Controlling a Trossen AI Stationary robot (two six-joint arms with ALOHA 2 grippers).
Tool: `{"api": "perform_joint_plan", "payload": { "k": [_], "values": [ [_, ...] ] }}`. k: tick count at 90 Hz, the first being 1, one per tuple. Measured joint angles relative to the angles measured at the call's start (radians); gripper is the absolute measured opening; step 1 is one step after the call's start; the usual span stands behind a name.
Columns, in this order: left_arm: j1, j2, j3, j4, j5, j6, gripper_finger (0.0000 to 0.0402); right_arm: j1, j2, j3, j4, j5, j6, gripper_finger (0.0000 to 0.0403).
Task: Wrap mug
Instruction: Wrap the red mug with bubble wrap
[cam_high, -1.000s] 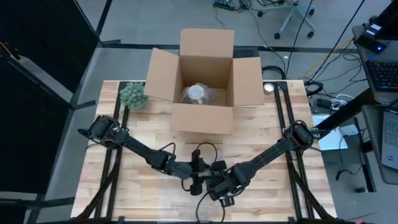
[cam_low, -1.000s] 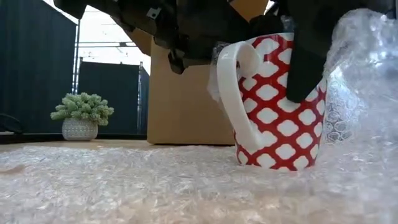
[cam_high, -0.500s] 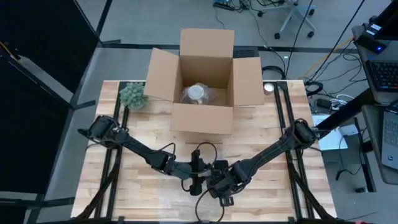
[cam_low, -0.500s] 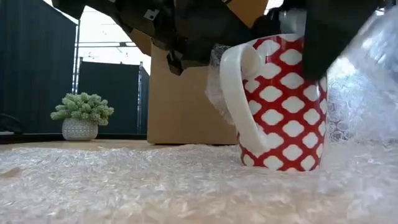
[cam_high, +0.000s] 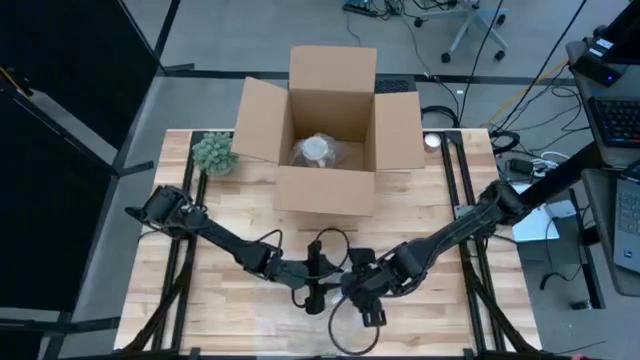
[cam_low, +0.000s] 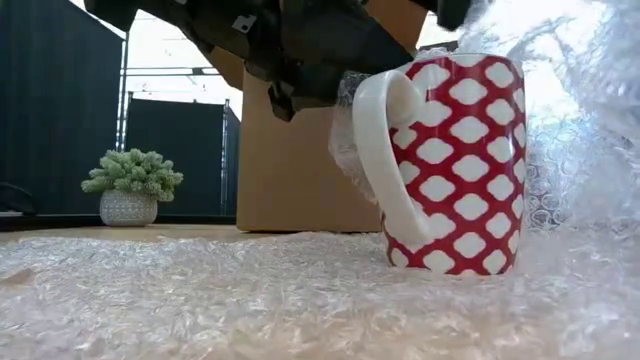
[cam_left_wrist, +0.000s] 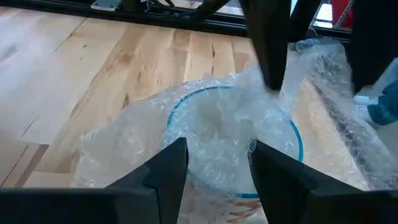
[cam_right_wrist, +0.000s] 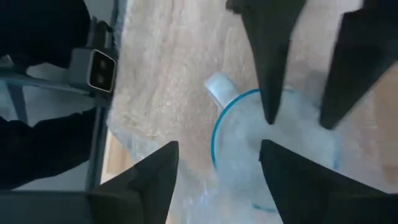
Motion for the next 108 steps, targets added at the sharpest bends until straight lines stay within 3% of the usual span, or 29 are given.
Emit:
{"api": "perform_joint_plan", "payload": {
  "k": [29,39,58,84,108],
  "values": [
    [0.000,0.000,0.000,0.000,0.001,0.000,0.0161,0.026,-0.060,0.002,-0.183,0.081,0.137,0.0212],
    [0.000,0.000,0.000,0.000,0.002,0.000,0.0161,0.050,-0.014,0.002,-0.149,0.150,0.166,0.0212],
    [0.000,0.000,0.000,0.001,0.003,0.001,0.0161,0.048,0.095,0.002,-0.056,0.272,0.077,0.0212],
    [0.000,0.000,0.000,0.002,0.005,0.001,0.0161,0.023,0.225,0.009,-0.030,0.278,0.020,0.0212],
    [0.000,0.000,0.000,-0.003,0.003,0.002,0.0161,0.021,0.126,-0.003,-0.071,0.251,0.012,0.0212]
  ]
}}
